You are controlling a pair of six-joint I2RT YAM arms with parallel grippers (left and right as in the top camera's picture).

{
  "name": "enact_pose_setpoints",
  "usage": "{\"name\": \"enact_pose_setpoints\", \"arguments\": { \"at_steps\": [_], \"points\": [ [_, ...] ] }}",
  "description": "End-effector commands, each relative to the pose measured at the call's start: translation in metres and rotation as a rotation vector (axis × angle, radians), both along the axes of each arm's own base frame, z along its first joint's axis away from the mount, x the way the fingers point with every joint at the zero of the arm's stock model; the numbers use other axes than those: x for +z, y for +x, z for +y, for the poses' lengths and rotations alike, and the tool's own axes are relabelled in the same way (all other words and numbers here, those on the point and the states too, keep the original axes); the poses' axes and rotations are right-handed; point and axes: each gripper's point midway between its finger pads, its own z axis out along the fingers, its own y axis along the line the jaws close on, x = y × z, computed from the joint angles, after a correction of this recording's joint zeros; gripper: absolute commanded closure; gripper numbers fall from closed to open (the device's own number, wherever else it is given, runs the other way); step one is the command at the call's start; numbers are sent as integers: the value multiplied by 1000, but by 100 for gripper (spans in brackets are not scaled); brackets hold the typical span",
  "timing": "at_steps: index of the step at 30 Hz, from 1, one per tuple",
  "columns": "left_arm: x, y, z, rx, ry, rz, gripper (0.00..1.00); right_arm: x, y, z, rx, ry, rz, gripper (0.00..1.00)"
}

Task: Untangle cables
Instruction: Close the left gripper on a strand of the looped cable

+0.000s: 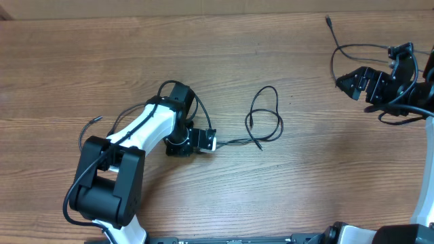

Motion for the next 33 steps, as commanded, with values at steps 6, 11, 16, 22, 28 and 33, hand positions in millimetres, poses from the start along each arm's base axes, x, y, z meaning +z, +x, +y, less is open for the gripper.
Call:
{"name": "enact_pose_setpoints", "arguments": {
  "at_steps": [6, 11, 16, 22, 28, 33],
  "points": [
    [-8, 7, 7, 38, 55, 10, 79, 5, -1, 3, 6, 4, -16, 0],
    [-2, 18, 6, 72, 63, -20, 69, 5, -1, 3, 6, 4, -16, 0],
    [4, 27, 4, 120, 60, -43, 72, 5, -1, 3, 6, 4, -16, 0],
    [10, 33, -2, 115, 54, -60, 79, 5, -1, 3, 6, 4, -16, 0],
    [16, 38, -11, 103, 44, -82, 73, 5, -1, 3, 6, 4, -16, 0],
    [18, 39, -16, 95, 41, -88, 68, 5, -1, 3, 6, 4, -16, 0]
  ]
}}
